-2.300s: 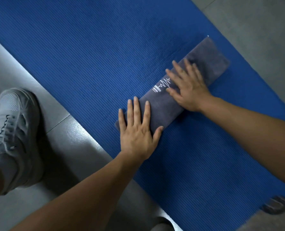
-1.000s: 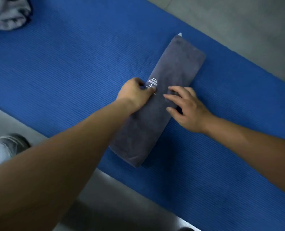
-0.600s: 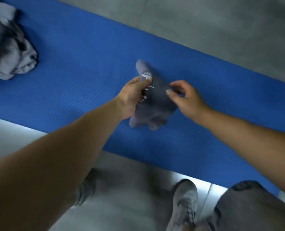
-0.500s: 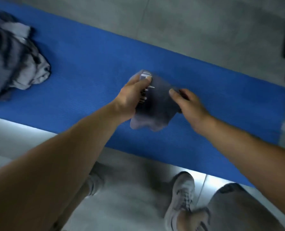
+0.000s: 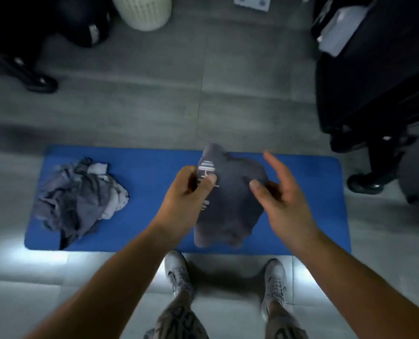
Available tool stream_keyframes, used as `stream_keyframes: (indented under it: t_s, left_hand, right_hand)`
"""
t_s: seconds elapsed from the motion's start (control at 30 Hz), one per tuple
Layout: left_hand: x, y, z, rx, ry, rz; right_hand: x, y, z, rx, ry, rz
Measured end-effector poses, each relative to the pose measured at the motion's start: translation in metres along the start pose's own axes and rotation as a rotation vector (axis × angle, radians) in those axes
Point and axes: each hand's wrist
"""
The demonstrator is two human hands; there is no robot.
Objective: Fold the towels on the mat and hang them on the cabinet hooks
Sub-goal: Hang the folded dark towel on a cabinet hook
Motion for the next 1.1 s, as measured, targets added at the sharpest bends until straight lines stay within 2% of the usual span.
stream_keyframes:
  t_s: [0.1,0.23,0.4,0.53,0.67,0.83,0.97,1.1]
  left_hand:
    - [-0.018,-0.019,-0.044,0.148,0.129,0.070]
    - [-0.042,-0.036,-0.096,0.396,0.232,0.235]
    - [-0.063,-0.017,-0.135,0.800,0.290,0.266]
    - [-0.074,0.012,-0.149,1.060,0.357,0.320]
    - [-0.073,0.043,-0.157,1.124,0.405,0.365]
    - [-0.045,0.076,-0.178,1.029,0.468,0.406]
    - [0.006,0.096,-0.211,0.982,0.530,0.283]
    - [0.090,0.122,-0.252,1.119,0.549,0.172]
  right_hand:
    - [-0.031,-0.006,0.052,-0.015,-0.084,-0.060]
    - [-0.064,-0.016,0.090,0.019,-0.096,0.033]
    - [-0.089,-0.034,0.100,-0.312,-0.017,0.044]
    - [-0.091,-0.064,0.110,-0.471,-0.087,-0.015]
    - [-0.088,-0.103,0.113,-0.471,-0.097,0.007]
    - [-0.078,-0.145,0.121,-0.446,-0.111,-0.071]
    - [-0.055,-0.178,0.127,-0.415,-0.078,-0.211]
    - [-0.006,-0.207,0.135,-0.383,-0.012,-0.299]
Point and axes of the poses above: each hand's wrist, its own x-axis towards the middle knuckle, its own y-axis out of the palm, z = x × y, and after that the axes turned 7 degrees about -x, right-handed
